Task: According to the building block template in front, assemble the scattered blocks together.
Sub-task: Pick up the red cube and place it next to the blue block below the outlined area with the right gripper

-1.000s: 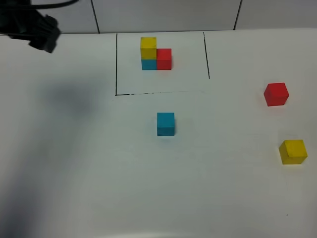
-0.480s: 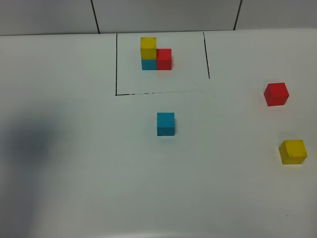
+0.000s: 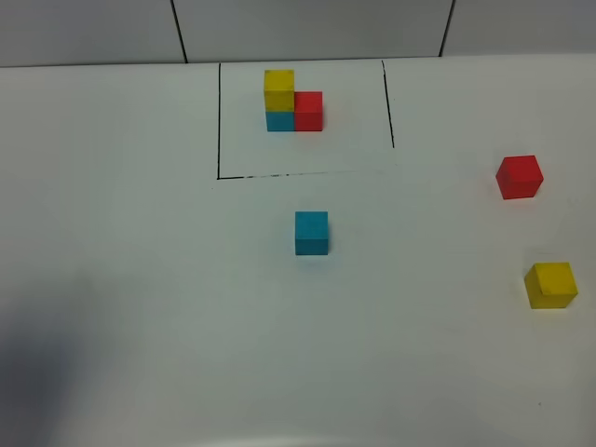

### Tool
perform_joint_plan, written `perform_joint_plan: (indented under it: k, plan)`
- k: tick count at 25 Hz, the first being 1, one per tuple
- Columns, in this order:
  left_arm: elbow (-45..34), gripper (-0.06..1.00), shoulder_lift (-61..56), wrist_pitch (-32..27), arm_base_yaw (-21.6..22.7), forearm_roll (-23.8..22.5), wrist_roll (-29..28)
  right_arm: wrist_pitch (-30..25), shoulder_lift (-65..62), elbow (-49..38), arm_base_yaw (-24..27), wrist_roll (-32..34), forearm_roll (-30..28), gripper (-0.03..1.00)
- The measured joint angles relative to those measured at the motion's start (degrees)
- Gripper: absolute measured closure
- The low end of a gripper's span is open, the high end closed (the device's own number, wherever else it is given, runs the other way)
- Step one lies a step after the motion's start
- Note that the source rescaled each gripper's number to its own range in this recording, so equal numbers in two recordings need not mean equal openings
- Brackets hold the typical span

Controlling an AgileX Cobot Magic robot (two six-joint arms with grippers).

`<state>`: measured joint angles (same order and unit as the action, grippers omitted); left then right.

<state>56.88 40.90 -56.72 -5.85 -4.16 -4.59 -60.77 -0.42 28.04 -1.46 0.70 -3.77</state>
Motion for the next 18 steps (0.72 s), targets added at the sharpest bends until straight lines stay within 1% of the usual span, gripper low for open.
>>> perform_joint_plan:
  k: [6, 12, 18]
  plan:
    - [-5.5, -0.04, -7.2, -2.7, 0.0, 3.1, 0.3, 0.0, 0.0, 0.0, 0.0, 0.0, 0.0, 0.19]
    - [-14.7, -0.04, -14.6, -2.9, 0.0, 7.1, 2.4, 0.0, 0.0, 0.0, 0.0, 0.0, 0.0, 0.19]
    - [-21.5, -0.04, -22.5, -2.8, 0.0, 11.3, 5.2, 0.0, 0.0, 0.0, 0.0, 0.0, 0.0, 0.19]
